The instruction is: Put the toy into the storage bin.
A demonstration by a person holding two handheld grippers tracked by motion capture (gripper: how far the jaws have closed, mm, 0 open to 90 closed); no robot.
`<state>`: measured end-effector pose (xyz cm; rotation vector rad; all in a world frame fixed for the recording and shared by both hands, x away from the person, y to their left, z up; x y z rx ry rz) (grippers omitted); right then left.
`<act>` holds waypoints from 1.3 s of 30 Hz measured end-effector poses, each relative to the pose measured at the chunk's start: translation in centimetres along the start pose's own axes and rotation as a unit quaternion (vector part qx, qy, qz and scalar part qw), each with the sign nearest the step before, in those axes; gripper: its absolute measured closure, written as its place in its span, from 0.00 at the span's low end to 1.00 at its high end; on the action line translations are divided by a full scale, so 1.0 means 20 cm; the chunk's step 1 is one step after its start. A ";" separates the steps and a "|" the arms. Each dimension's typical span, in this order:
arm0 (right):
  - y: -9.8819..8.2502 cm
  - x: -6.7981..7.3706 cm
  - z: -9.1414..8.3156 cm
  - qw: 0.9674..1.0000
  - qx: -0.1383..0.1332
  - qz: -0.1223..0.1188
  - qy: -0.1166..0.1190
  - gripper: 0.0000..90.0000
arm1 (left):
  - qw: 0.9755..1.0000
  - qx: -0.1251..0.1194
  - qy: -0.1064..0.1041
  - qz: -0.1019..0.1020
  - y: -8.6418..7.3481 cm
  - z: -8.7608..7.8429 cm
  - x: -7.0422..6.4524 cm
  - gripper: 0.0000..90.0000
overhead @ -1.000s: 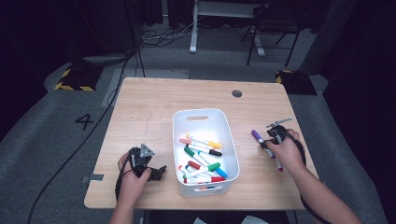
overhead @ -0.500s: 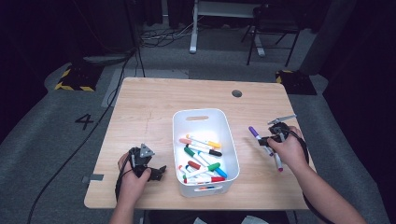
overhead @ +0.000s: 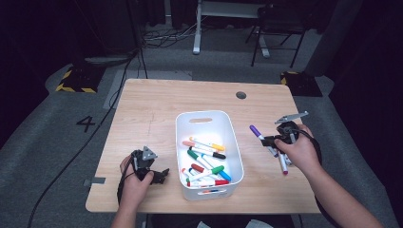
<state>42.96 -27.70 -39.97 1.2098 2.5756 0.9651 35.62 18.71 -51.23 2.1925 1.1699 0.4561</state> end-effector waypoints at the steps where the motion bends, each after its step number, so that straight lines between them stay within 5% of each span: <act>1: 0.01 0.04 -0.03 1.000 -0.003 -0.016 0.003 0.86 | 1.000 0.000 0.000 0.000 0.00 0.00 0.00 0.00; 11: 0.10 0.25 -0.15 0.997 -0.017 -0.065 0.038 0.86 | 1.000 0.000 0.000 0.000 0.00 0.00 0.00 0.00; 23: 0.15 0.42 -0.21 0.992 -0.032 -0.093 0.082 0.86 | 1.000 -0.003 0.003 0.002 0.01 0.01 0.00 0.00; 39: 0.24 0.66 -0.17 0.981 -0.026 -0.140 0.131 0.86 | 1.000 -0.004 0.000 0.001 0.01 0.01 0.00 0.00</act>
Point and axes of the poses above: each handheld gripper's, and its own axes: z roughly forward along the jaws, y roughly out of its top, x roughly to its left, the point moved 1 cm from there along z, roughly forward along the jaws, and after that the axes turned 3 degrees about y, right-handed, at the moved point
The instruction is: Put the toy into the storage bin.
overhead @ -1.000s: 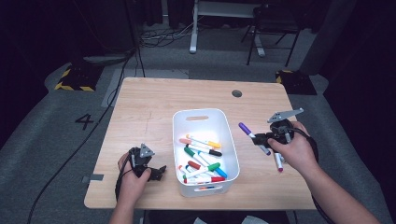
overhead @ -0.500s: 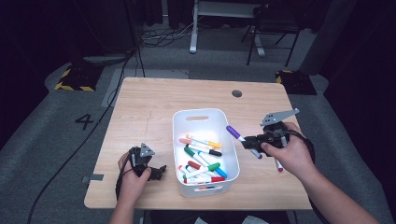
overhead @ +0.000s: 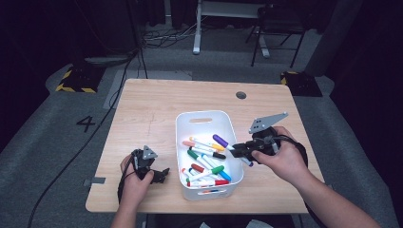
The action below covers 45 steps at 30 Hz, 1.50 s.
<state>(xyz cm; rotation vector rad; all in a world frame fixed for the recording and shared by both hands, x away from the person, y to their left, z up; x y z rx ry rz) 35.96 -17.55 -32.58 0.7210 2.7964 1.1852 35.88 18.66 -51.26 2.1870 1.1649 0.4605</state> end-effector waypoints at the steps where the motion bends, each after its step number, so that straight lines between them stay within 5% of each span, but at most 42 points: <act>1: 0.00 0.00 0.00 1.000 0.000 0.000 0.000 0.86 | 1.000 -0.001 0.002 0.001 0.00 0.00 0.00 0.00; 10: 0.05 0.08 0.09 0.999 0.001 -0.014 0.039 0.86 | 1.000 0.001 -0.003 -0.002 0.00 0.00 0.00 0.00; 45: -0.04 0.14 0.30 0.993 0.094 -0.058 0.042 0.86 | 1.000 0.001 -0.002 -0.001 0.00 0.00 0.00 0.00</act>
Point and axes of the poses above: each handheld gripper's, and its own axes: z roughly forward along the jaws, y roughly out of its top, x roughly to its left, the point moved 1 cm from there along z, roughly forward along the jaws, and after that the axes turned 3 degrees about y, right-handed, at the moved point
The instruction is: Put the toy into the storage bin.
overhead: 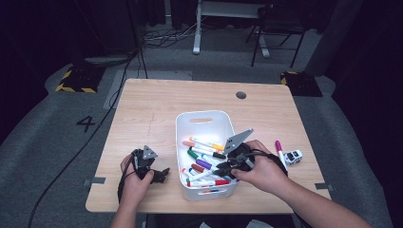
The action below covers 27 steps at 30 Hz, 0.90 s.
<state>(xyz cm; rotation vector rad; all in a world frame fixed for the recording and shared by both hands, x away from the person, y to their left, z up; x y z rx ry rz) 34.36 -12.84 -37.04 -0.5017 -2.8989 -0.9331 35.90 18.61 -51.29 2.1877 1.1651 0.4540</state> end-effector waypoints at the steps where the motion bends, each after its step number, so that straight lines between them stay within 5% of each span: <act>1: 0.00 0.00 0.01 1.000 0.003 -0.002 0.001 0.86 | 1.000 0.000 0.000 0.000 0.00 0.00 0.00 0.00; 16: 0.01 0.01 0.06 0.999 0.024 -0.030 -0.017 0.86 | 1.000 0.000 0.000 0.000 0.00 0.00 0.00 0.00; 27: 0.02 0.01 0.08 0.999 0.040 -0.017 -0.008 0.86 | 1.000 0.000 0.000 0.000 0.00 0.00 0.00 0.00</act>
Point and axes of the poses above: each handheld gripper's, and its own axes: z roughly forward along the jaws, y roughly out of its top, x roughly to its left, the point moved 1 cm from there along z, roughly forward along the jaws, and after that the axes turned 3 degrees about y, right-handed, at the moved point
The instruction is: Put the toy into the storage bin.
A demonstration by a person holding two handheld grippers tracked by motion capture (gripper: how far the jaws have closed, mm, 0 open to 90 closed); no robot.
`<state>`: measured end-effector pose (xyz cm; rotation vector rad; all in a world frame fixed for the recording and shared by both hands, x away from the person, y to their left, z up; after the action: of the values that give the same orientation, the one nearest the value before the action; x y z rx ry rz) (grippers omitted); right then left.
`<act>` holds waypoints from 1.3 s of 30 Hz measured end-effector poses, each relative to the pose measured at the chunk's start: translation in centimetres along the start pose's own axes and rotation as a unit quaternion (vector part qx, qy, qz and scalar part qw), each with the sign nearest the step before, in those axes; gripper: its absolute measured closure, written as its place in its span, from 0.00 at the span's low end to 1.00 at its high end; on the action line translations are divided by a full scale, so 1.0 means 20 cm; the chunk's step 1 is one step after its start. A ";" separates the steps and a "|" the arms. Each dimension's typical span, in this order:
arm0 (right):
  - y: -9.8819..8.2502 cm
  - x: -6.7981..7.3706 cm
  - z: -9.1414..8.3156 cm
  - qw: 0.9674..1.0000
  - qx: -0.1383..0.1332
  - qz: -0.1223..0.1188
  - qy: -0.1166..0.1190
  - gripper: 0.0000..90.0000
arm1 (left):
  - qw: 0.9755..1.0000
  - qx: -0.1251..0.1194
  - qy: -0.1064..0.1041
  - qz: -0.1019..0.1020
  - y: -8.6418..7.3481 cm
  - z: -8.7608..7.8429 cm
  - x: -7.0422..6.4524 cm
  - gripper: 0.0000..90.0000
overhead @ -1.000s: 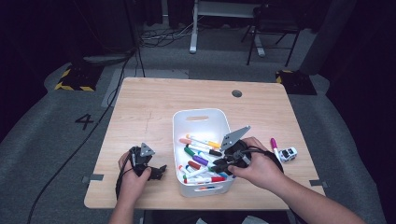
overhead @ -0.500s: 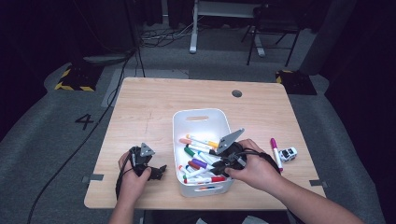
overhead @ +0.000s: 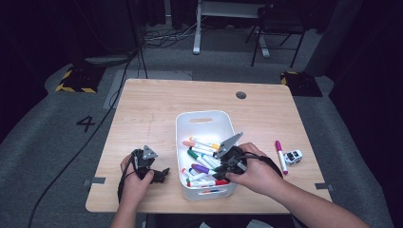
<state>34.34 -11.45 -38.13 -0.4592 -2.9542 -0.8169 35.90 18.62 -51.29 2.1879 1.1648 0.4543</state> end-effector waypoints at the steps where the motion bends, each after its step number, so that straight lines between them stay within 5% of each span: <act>1: 0.00 0.00 0.00 1.000 0.000 0.000 -0.001 0.86 | 1.000 0.000 0.000 0.000 0.00 0.00 0.00 0.00; 4: 0.00 0.00 0.00 1.000 -0.002 0.001 0.002 0.82 | 1.000 0.000 0.000 0.000 0.00 0.00 0.00 0.00; 6: 0.00 0.00 0.00 1.000 -0.017 0.005 0.007 0.71 | 1.000 0.000 0.000 0.000 0.00 0.00 0.00 0.00; 11: -0.01 0.00 -0.07 0.998 -0.062 0.029 0.000 0.60 | 1.000 0.000 0.000 0.000 0.00 0.00 0.00 0.00; 26: -0.11 -0.10 -0.32 0.986 -0.143 0.076 -0.042 0.60 | 1.000 0.000 0.000 -0.001 0.00 0.00 0.00 0.00; 39: -0.26 -0.23 -0.42 0.977 -0.155 0.123 -0.084 0.60 | 1.000 0.000 0.000 -0.002 0.00 0.00 0.00 0.00</act>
<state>36.85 -21.26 -34.08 -0.9330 -2.8355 -1.2647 35.89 18.60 -51.30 2.1855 1.1674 0.4520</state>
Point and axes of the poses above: each handheld gripper's, and its own axes: z roughly forward along the jaws, y roughly out of its top, x roughly to its left, the point moved 1 cm from there along z, roughly forward along the jaws, and after that the axes turned 3 degrees about y, right-handed, at the moved point
